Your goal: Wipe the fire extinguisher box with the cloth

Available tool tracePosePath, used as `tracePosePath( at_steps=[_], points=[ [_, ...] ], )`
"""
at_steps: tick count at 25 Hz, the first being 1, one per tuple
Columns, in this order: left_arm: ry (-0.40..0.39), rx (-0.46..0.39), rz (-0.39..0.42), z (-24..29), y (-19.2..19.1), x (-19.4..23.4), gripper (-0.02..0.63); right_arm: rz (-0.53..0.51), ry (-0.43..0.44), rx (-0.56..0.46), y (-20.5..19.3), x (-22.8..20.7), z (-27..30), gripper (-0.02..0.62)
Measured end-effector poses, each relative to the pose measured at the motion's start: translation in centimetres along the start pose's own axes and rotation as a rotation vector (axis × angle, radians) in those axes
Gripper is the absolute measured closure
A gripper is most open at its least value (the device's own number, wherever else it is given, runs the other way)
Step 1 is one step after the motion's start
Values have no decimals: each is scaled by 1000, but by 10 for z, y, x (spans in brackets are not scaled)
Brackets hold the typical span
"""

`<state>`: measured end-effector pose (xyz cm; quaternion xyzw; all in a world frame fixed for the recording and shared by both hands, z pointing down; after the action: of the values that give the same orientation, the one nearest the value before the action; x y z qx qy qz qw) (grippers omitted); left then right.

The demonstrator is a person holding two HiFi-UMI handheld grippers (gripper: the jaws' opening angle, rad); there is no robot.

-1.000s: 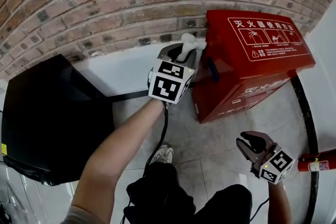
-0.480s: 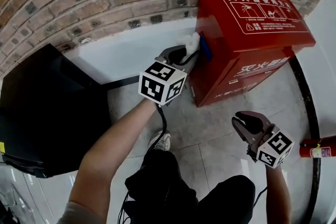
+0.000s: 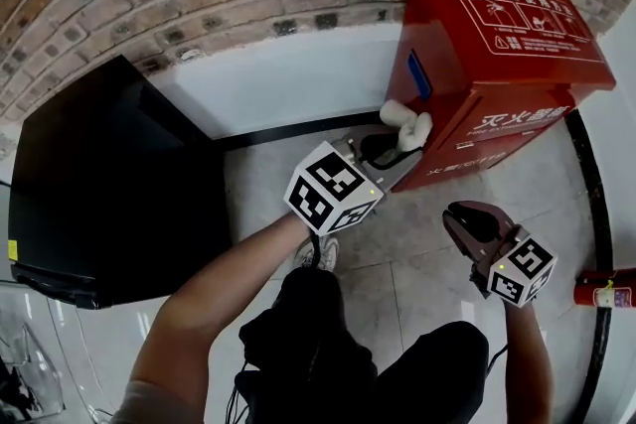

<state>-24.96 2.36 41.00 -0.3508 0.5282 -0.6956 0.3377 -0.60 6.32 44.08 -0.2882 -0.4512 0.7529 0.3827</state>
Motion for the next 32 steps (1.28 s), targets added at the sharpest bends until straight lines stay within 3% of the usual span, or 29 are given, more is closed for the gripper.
tracePosePath(
  at_steps=[7, 9, 13, 18, 27, 32],
  points=[
    [-179, 99, 51, 7, -33, -33, 515, 6, 4, 29, -10, -3, 6, 522],
    [-197, 119, 65, 11, -45, -39, 515, 12, -4, 41, -14, -4, 7, 523],
    [-140, 134, 23, 11, -65, -23, 515, 22, -12, 52, -16, -6, 9, 526],
    [-13, 113, 33, 12, -73, 17, 515, 52, -24, 43, -17, -8, 16, 530],
    [104, 101, 13, 22, -75, 91, 515, 97, -35, 28, -15, -14, 40, 536],
    [175, 138, 30, 28, -83, 128, 515, 117, -50, 42, -21, -22, 48, 537]
  ],
)
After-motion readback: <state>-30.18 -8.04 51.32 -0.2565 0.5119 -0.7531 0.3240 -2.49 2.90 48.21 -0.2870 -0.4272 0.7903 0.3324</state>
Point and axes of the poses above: the fingertips, and each gripper's own axes: z forward along the fingers, x to its left, y out of its top, the point moved 10 cm from there along -z, backward along the fingers, and after that the axes turned 9 degrees about -y, right-handed, at the moved point
